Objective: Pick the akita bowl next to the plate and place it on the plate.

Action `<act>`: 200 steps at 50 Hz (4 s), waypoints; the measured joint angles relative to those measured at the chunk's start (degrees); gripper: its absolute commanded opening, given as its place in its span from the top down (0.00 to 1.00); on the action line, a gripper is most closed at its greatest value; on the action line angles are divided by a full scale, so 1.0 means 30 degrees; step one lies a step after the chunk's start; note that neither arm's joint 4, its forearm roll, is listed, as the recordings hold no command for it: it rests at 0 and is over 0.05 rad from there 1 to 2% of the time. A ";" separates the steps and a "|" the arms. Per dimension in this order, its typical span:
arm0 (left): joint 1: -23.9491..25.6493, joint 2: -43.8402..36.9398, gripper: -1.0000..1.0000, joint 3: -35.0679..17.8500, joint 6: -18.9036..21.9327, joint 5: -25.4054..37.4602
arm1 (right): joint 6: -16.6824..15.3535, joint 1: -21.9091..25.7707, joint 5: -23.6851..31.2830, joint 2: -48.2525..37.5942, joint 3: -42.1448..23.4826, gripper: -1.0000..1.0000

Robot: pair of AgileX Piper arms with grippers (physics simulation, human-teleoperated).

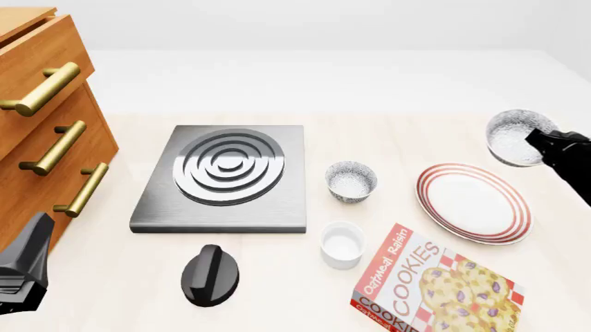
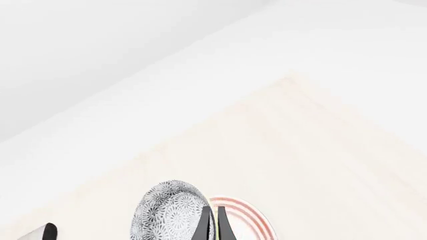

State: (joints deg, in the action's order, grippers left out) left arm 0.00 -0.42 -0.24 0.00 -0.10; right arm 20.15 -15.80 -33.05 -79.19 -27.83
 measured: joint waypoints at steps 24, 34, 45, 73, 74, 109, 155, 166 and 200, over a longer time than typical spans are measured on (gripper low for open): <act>0.0000 0.0000 0.00 0.0000 0.0000 0.0000 | 0.0036 0.0506 0.0051 0.0647 0.0532 1.00; 0.0000 0.0000 0.00 0.0000 0.0000 0.0000 | 0.0017 0.0681 -0.0002 0.0665 0.0662 1.00; 0.0000 0.0000 0.00 0.0000 0.0000 0.0000 | 0.0010 0.0790 -0.0071 0.0611 0.0753 1.00; 0.0000 0.0000 0.00 0.0000 0.0000 0.0000 | -0.0034 0.0982 -0.0667 0.0372 0.1441 1.00; 0.0000 0.0000 0.00 0.0000 0.0000 0.0000 | -0.0037 0.0998 -0.0686 0.0369 0.1470 1.00; 0.0000 0.0000 0.00 0.0000 0.0000 0.0000 | -0.0155 0.1371 -0.1594 -0.0349 0.2197 1.00; 0.0000 0.0000 0.00 0.0000 0.0000 0.0000 | -0.0382 0.1427 -0.2644 -0.2309 0.2160 1.00; 0.0000 0.0000 0.00 0.0000 0.0000 0.0000 | -0.0585 0.1408 -0.2746 -0.2694 0.2083 1.00; 0.0000 0.0000 0.00 0.0000 0.0000 0.0000 | -0.1097 0.1301 -0.3348 -0.4257 0.1849 1.00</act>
State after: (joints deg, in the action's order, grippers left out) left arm 0.00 -0.42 -0.24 0.00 -0.10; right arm 16.86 -11.90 -43.09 -91.96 -22.28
